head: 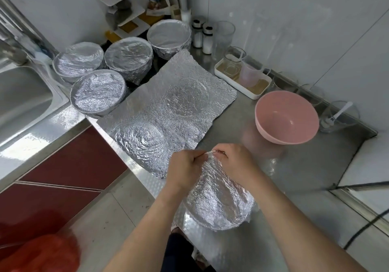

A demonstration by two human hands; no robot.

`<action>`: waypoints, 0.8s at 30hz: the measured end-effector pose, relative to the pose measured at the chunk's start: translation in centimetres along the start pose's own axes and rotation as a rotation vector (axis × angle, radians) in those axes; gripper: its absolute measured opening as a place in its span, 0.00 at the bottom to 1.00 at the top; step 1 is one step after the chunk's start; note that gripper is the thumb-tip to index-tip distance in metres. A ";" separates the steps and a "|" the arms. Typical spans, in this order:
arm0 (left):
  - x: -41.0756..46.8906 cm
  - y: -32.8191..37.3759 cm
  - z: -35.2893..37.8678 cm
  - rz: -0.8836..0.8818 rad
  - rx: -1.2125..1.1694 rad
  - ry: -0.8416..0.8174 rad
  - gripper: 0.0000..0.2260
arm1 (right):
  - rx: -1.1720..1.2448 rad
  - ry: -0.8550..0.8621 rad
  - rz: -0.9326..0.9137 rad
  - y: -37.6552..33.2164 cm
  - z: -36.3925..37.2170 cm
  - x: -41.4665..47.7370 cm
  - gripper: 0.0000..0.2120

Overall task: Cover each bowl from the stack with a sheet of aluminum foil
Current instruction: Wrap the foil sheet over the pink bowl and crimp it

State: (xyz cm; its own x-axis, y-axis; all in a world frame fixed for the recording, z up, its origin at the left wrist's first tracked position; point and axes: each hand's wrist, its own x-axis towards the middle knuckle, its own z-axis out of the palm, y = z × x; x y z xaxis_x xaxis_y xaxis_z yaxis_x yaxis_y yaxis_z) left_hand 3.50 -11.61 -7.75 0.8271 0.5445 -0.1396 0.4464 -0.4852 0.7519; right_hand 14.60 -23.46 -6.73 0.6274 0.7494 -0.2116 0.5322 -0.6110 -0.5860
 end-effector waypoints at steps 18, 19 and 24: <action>-3.1 0.5 -1.0 -0.145 -0.022 0.067 0.16 | 0.001 0.246 -0.014 0.6 0.3 -3.2 0.13; -2.9 0.5 -0.8 -0.145 -0.022 0.060 0.15 | -0.005 0.235 -0.002 0.7 0.5 -3.4 0.14; -3.7 -0.1 0.4 -0.133 -0.058 0.156 0.10 | -0.059 0.189 0.087 0.7 1.5 -3.6 0.14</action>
State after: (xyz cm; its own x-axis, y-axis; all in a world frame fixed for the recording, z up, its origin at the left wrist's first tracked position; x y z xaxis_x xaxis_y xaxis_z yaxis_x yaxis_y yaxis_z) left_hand 0.55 -13.84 -7.50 0.6971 0.7029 -0.1418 0.5238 -0.3640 0.7702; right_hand 11.90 -26.19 -7.57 0.7650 0.6354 -0.1052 0.5004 -0.6892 -0.5241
